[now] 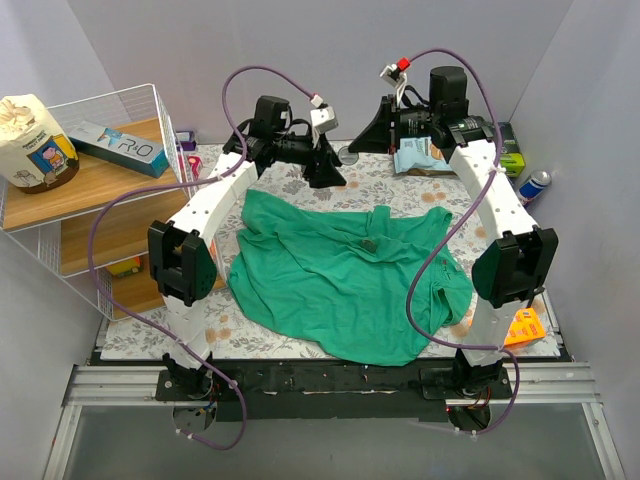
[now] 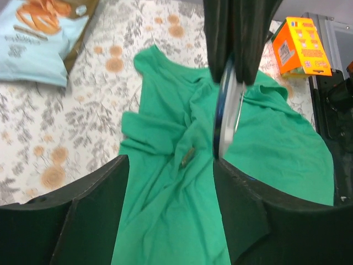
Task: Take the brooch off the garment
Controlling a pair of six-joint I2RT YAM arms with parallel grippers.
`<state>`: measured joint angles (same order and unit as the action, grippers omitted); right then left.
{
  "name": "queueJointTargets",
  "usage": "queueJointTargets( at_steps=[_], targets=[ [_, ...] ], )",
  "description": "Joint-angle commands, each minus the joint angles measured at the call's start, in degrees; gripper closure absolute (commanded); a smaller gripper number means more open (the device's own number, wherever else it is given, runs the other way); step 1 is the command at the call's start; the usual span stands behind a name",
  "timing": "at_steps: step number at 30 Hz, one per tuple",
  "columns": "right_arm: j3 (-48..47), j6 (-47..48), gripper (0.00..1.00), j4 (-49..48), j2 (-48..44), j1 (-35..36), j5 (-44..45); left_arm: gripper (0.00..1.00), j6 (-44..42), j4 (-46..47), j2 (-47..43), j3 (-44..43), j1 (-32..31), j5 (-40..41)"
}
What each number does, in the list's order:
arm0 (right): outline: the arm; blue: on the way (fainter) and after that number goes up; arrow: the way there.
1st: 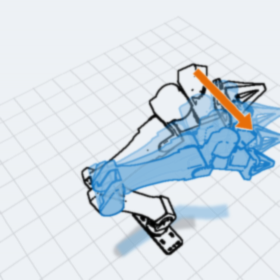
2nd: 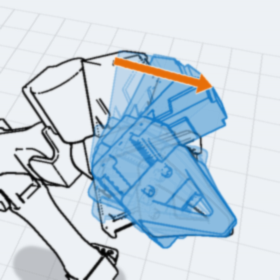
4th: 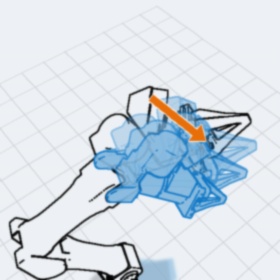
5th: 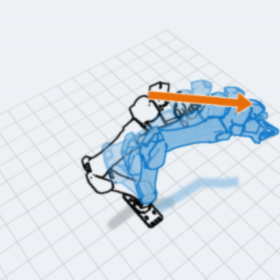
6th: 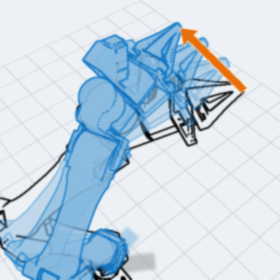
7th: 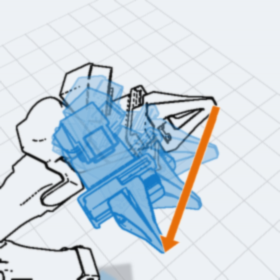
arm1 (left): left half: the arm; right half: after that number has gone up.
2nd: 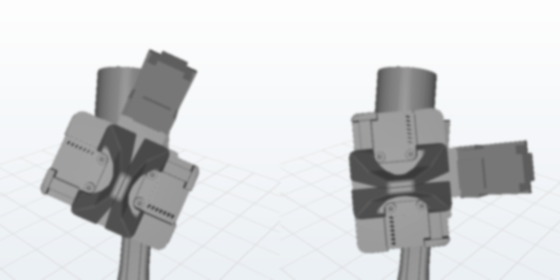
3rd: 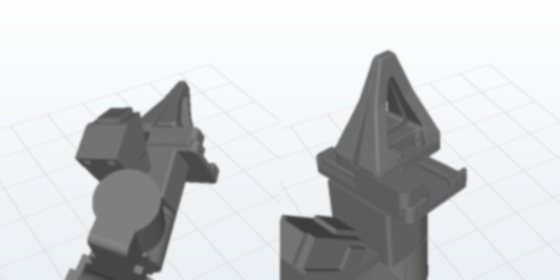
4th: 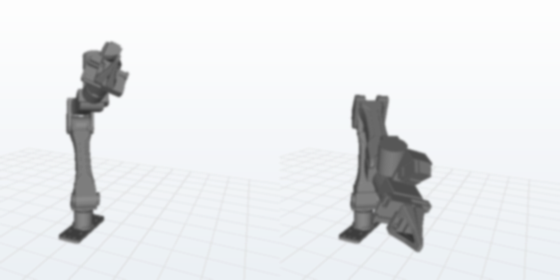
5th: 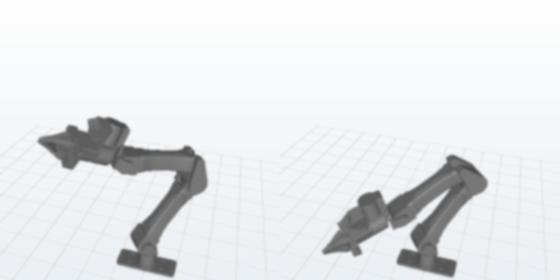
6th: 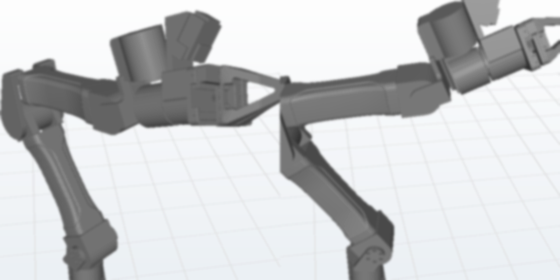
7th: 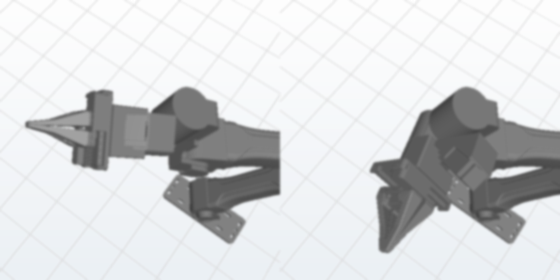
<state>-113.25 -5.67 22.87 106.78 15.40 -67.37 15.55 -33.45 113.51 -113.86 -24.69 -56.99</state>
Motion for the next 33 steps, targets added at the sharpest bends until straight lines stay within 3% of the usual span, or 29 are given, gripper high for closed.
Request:
queueJointTargets(
  at_steps=[1,9,14,21,27,33],
  targets=[
    [-1.7,4.5,0.99,4.3,-1.8,-1.1,2.1,0.37,0.0,-0.4,-7.1,7.0,1.2,2.8],
    [2.2,15.9,0.99,13.3,-5.3,-2.3,9.6,0.37,-1.2,-0.2,-7.1,18.9,1.5,9.3],
    [6.8,17.2,0.99,14.9,-8.1,-4.1,11.4,0.37,2.2,4.2,-5.2,24.1,1.5,12.9],
    [14.2,21.3,0.99,17.6,-12.0,-8.1,18.3,0.39,6.7,8.6,1.8,22.9,1.5,21.3],
    [17.7,25.2,0.99,19.0,-14.2,-10.8,29.2,0.38,6.7,14.8,5.3,24.4,1.6,27.7],
    [18.6,33.2,0.99,24.5,-14.6,-14.8,34.1,0.39,6.1,13.4,14.0,17.0,2.8,29.0]
  ],
)
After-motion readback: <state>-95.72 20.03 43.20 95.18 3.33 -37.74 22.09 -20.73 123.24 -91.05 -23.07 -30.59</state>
